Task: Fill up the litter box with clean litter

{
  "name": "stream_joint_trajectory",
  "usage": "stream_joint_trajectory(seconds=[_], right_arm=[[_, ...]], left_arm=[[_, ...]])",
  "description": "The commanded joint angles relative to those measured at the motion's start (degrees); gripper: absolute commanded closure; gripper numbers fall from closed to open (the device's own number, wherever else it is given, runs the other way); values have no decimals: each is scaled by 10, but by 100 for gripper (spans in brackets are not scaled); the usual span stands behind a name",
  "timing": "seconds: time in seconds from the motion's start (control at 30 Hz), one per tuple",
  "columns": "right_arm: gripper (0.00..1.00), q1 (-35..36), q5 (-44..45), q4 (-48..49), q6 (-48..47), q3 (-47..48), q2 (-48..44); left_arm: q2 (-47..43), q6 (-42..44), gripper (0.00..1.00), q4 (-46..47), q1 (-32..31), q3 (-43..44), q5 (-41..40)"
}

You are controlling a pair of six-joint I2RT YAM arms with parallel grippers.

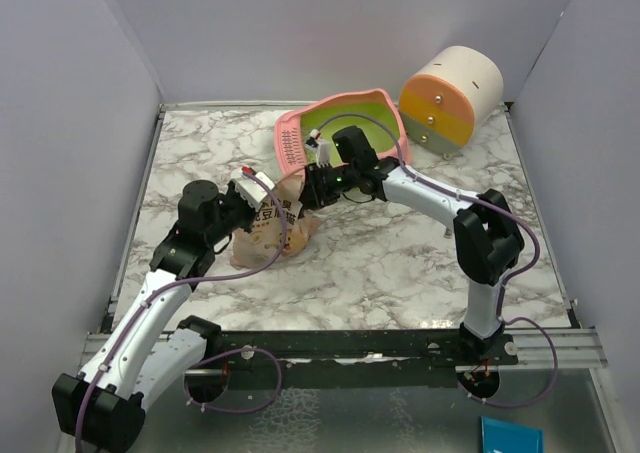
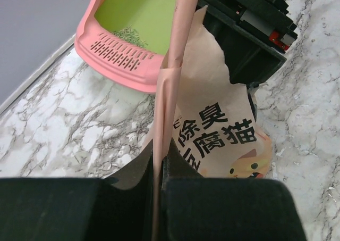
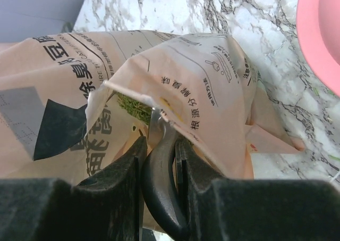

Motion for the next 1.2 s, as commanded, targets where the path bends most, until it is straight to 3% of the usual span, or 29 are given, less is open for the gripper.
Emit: stream_joint_trajectory(seconds=[0.0,0.23,0.57,0.9,1.17], right_arm=[[99,-3,-140,84,91,-29,-39],[99,-26,-178,187,163,-73,-58],[99,-68,-203,268,225,-107,-87],[99,-100,-206,278,238,-131,-104],[99,-126,-200,293,257,-168,-135]], left_arm=[[16,30,100,60,-1,35,-13],[34,46,100,73,-1,52,-27],[-17,53,100,62,-1,27,-43],[-79,37,100,72,-1,0,4],[-107,25,100,66,-1,-26,-3]])
